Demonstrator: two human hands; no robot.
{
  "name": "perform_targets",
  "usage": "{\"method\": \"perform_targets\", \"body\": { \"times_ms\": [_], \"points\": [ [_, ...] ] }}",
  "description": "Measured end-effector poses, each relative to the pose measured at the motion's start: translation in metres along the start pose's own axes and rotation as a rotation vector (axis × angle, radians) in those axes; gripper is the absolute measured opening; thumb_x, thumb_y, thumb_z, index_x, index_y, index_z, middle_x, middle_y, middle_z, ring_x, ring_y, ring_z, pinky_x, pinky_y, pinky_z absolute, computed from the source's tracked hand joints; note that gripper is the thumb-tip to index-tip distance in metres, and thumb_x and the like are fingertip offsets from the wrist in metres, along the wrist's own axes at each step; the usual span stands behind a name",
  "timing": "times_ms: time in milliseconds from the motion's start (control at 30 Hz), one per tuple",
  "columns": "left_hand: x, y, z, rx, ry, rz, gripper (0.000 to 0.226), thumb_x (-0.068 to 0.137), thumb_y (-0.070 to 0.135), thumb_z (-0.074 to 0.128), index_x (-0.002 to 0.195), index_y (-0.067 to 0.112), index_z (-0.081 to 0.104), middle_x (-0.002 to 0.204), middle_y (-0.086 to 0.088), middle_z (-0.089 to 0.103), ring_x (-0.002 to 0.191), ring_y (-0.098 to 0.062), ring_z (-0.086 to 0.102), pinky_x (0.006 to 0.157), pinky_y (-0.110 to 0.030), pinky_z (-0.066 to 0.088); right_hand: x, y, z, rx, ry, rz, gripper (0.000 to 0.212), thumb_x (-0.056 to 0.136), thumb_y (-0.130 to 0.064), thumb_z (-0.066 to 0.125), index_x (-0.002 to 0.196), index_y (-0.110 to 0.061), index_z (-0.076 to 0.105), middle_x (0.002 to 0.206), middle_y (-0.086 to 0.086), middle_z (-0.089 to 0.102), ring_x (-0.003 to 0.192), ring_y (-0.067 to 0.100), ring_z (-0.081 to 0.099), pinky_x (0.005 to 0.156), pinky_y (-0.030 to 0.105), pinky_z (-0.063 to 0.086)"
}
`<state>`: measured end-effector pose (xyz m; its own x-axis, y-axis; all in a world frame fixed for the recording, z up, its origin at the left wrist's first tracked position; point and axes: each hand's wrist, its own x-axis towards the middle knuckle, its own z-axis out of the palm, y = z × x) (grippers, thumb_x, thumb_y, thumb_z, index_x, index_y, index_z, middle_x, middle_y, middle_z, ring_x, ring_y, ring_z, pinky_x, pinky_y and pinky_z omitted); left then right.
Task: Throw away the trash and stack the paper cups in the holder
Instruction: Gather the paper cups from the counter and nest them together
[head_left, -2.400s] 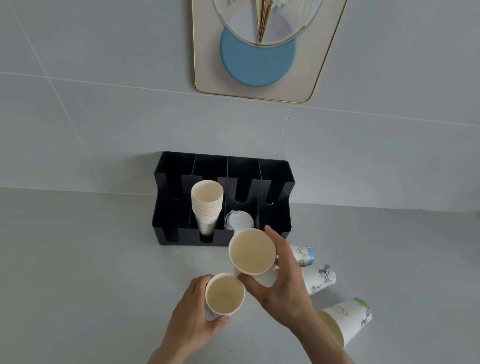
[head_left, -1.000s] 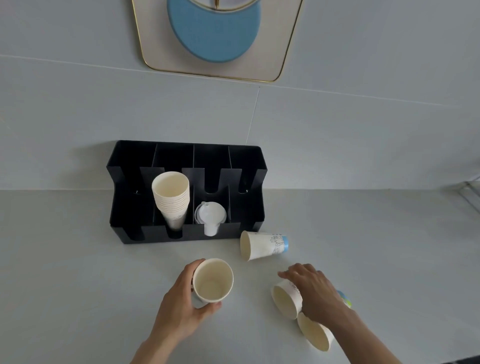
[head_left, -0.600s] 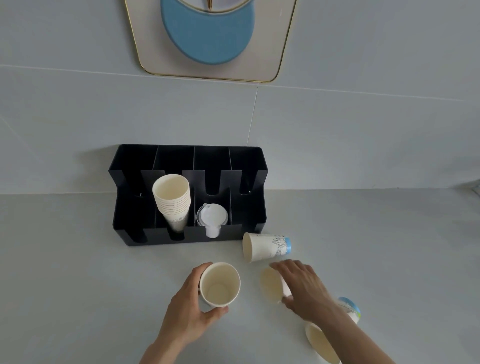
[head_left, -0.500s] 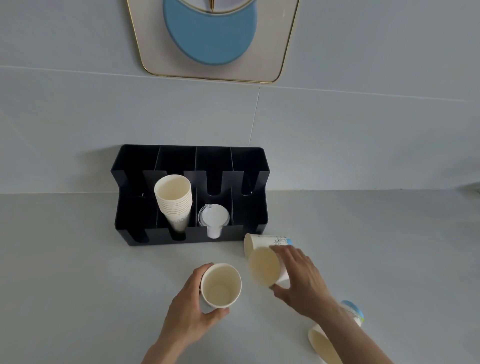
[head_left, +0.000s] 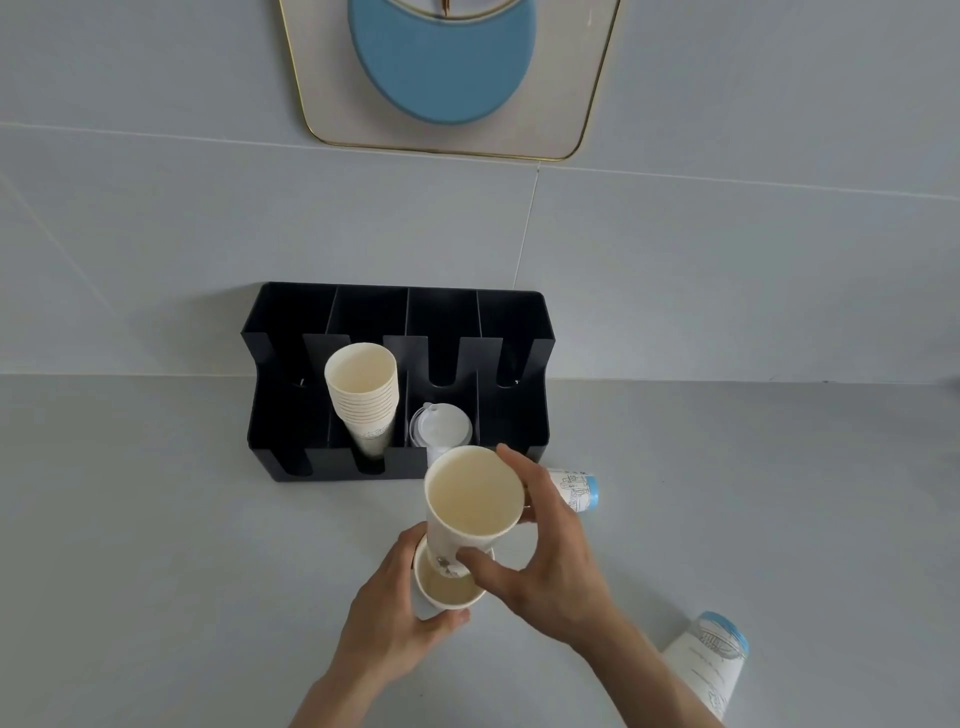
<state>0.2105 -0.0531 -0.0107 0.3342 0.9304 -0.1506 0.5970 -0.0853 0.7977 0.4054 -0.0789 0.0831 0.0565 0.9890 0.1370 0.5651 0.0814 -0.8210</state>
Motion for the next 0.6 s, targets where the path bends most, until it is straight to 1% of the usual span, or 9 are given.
{"method": "perform_targets", "body": {
  "times_ms": [67, 133, 200, 267, 367, 433, 500, 600],
  "points": [
    [-0.001, 0.003, 0.000, -0.015, 0.001, -0.001, 0.087, 0.060, 0.061, 0.083, 0.128, 0.055, 0.029, 0.121, 0.031, 0.057, 0.108, -0.001, 0.060, 0.085, -0.016, 0.049, -0.003, 0.002, 0.001, -0.046, -0.030, -0.017, 0.093, 0.072, -0.048, 0.087, 0.147, -0.041, 0.033, 0.130, -0.037, 0.045, 0.117, -0.002, 0.053, 0.091, 0.009, 0.047],
    [-0.002, 0.004, 0.002, -0.023, 0.007, 0.006, 0.089, 0.061, 0.061, 0.084, 0.129, 0.054, 0.028, 0.124, 0.031, 0.055, 0.111, -0.003, 0.059, 0.087, -0.012, 0.047, -0.009, 0.006, 0.005, -0.105, -0.064, -0.029, 0.091, 0.073, -0.055, 0.082, 0.149, -0.038, 0.034, 0.134, -0.030, 0.049, 0.117, -0.002, 0.054, 0.095, 0.016, 0.049],
    [-0.003, 0.003, 0.003, -0.026, 0.011, 0.012, 0.089, 0.060, 0.063, 0.083, 0.130, 0.052, 0.029, 0.124, 0.031, 0.055, 0.113, -0.005, 0.060, 0.089, -0.015, 0.050, -0.014, 0.014, 0.009, -0.140, -0.093, -0.008, 0.088, 0.074, -0.059, 0.078, 0.148, -0.040, 0.033, 0.136, -0.024, 0.053, 0.118, 0.001, 0.054, 0.098, 0.027, 0.052],
    [-0.003, 0.002, 0.005, -0.025, 0.012, 0.024, 0.088, 0.058, 0.064, 0.081, 0.129, 0.053, 0.031, 0.122, 0.034, 0.053, 0.113, -0.007, 0.061, 0.090, -0.020, 0.053, -0.018, 0.023, 0.013, -0.178, -0.127, 0.015, 0.087, 0.076, -0.059, 0.077, 0.147, -0.042, 0.032, 0.137, -0.022, 0.053, 0.120, 0.003, 0.054, 0.099, 0.032, 0.052],
    [-0.003, 0.000, 0.005, -0.024, 0.008, 0.043, 0.095, 0.056, 0.060, 0.085, 0.134, 0.053, 0.032, 0.128, 0.035, 0.052, 0.115, -0.004, 0.059, 0.094, -0.025, 0.054, -0.024, 0.036, 0.018, -0.266, -0.188, -0.007, 0.087, 0.078, -0.060, 0.077, 0.149, -0.038, 0.032, 0.140, -0.019, 0.051, 0.123, 0.005, 0.052, 0.100, 0.032, 0.051],
    [-0.004, 0.000, 0.004, -0.027, 0.015, 0.039, 0.102, 0.056, 0.057, 0.088, 0.140, 0.051, 0.030, 0.135, 0.032, 0.052, 0.118, -0.007, 0.059, 0.097, -0.031, 0.055, -0.027, 0.043, 0.021, -0.311, -0.219, -0.014, 0.088, 0.079, -0.064, 0.074, 0.151, -0.035, 0.033, 0.142, -0.017, 0.049, 0.123, 0.005, 0.052, 0.101, 0.026, 0.049],
    [-0.004, 0.000, 0.005, -0.010, 0.012, 0.035, 0.105, 0.057, 0.055, 0.088, 0.143, 0.051, 0.027, 0.138, 0.030, 0.050, 0.120, -0.010, 0.059, 0.098, -0.032, 0.056, -0.028, 0.046, 0.023, -0.328, -0.227, -0.008, 0.087, 0.082, -0.069, 0.069, 0.153, -0.033, 0.033, 0.144, -0.016, 0.049, 0.123, 0.006, 0.052, 0.101, 0.023, 0.045],
    [-0.005, 0.001, 0.006, -0.004, 0.014, 0.028, 0.107, 0.058, 0.051, 0.088, 0.145, 0.052, 0.025, 0.141, 0.029, 0.049, 0.122, -0.009, 0.057, 0.099, -0.032, 0.055, -0.028, 0.048, 0.025, -0.321, -0.222, 0.014, 0.085, 0.083, -0.068, 0.068, 0.152, -0.032, 0.034, 0.144, -0.016, 0.049, 0.124, 0.008, 0.054, 0.101, 0.027, 0.047]
  ]
}}
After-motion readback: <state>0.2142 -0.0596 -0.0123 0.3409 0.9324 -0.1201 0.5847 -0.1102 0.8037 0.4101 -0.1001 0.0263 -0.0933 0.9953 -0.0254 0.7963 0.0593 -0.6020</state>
